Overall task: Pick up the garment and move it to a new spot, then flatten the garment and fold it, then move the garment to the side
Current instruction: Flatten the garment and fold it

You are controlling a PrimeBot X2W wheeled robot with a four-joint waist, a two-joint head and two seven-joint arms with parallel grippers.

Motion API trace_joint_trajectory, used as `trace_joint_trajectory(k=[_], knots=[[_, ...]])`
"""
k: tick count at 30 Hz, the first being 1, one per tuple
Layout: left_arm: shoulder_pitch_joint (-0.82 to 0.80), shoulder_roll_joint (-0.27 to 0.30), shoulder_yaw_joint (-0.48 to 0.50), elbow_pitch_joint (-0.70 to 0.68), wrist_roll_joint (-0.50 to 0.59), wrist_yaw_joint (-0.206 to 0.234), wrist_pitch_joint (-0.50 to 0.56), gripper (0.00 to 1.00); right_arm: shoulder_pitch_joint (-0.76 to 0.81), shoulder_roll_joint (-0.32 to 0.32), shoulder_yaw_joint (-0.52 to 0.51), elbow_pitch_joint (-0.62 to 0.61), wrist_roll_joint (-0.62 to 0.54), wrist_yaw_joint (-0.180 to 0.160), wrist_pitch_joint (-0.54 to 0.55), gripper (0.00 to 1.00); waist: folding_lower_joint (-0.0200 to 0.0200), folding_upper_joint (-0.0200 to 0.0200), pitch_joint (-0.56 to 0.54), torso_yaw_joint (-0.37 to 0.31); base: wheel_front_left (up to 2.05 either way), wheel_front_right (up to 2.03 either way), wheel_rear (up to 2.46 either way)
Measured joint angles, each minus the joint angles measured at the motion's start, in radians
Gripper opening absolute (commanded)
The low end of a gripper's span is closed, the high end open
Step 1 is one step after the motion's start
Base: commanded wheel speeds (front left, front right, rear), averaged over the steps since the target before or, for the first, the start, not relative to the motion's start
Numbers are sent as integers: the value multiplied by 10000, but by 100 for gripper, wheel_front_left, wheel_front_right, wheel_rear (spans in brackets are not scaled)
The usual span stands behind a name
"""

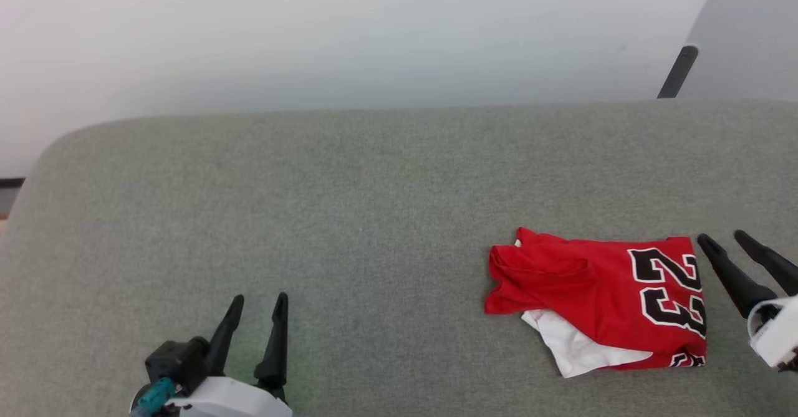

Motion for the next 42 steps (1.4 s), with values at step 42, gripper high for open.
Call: trace_joint_trajectory(k=[42], knots=[[2914, -100, 591, -2621, 1333, 359, 0, 100, 4794, 3868, -5453, -2249, -5233, 0, -1944, 100, 0, 0, -1201, 95, 0, 0, 0]])
